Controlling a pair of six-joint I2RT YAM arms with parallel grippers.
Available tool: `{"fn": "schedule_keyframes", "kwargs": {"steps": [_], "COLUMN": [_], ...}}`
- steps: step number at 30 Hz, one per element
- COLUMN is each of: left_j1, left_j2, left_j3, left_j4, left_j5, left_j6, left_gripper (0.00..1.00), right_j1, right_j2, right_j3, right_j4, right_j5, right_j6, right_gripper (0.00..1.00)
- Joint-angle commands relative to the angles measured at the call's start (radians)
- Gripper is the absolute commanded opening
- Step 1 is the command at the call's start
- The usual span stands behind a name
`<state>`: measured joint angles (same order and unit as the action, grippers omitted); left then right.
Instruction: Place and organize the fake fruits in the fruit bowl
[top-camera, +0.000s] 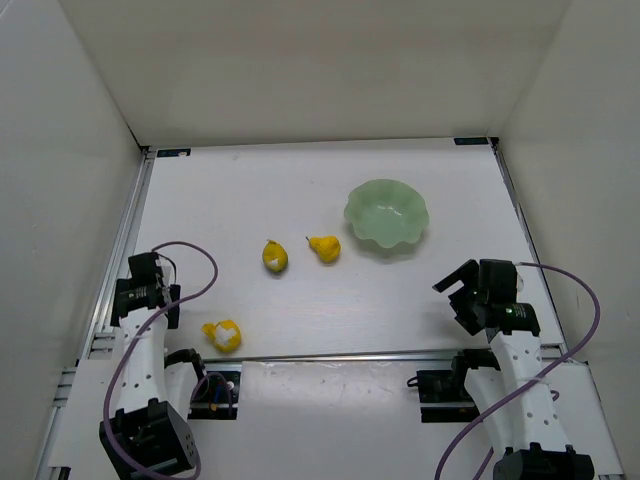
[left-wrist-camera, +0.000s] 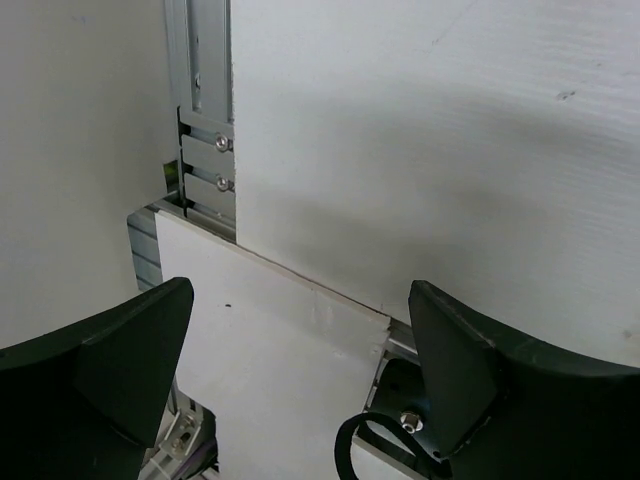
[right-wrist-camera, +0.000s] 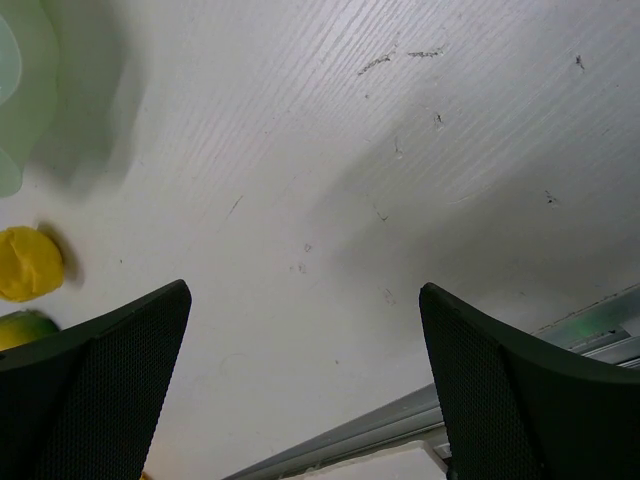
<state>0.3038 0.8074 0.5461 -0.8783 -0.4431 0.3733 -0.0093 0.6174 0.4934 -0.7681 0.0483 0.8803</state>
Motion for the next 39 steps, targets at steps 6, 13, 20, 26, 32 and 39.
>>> {"fn": "schedule_keyframes", "kwargs": {"steps": [6,13,20,26,32,39], "left_j1": [-0.115,-0.572,-1.024,-1.204,-1.229,-1.229], "left_j2": [0.024,0.246,0.378,0.429,0.460,0.507], "left_j3": [0.214,0.417,0.307,0.247,0.170,0.152], "left_j4": [-0.085,-0.232,-0.274,-0.298,-0.237,-0.237], "left_j5": [0.211,0.176,0.137,0.225,0.204,0.290], "left_j6": [0.142,0.184,0.154,0.144,0.162,0.202], "left_gripper": [1.00,1.00,1.00,1.00,1.00,1.00], "right_j1": [0.002,0.011,0.011,0.011,0.011,0.011], "right_j2": [0.025,0.065,0.074,0.074,0.087,0.139], "right_j3": [0.001,0.010,0.039,0.028,0.028,0.051], "right_j4": [0.033,0.052,0.032,0.012,0.012,0.021], "right_j5": [-0.040,-0.041,-0.018,-0.007,0.002,0.012], "right_j6": [-0.073,-0.084,-0.104,-0.113,-0.113,-0.122], "right_gripper": [0.99,0.99,0.99,0.99,0.99,0.99]}}
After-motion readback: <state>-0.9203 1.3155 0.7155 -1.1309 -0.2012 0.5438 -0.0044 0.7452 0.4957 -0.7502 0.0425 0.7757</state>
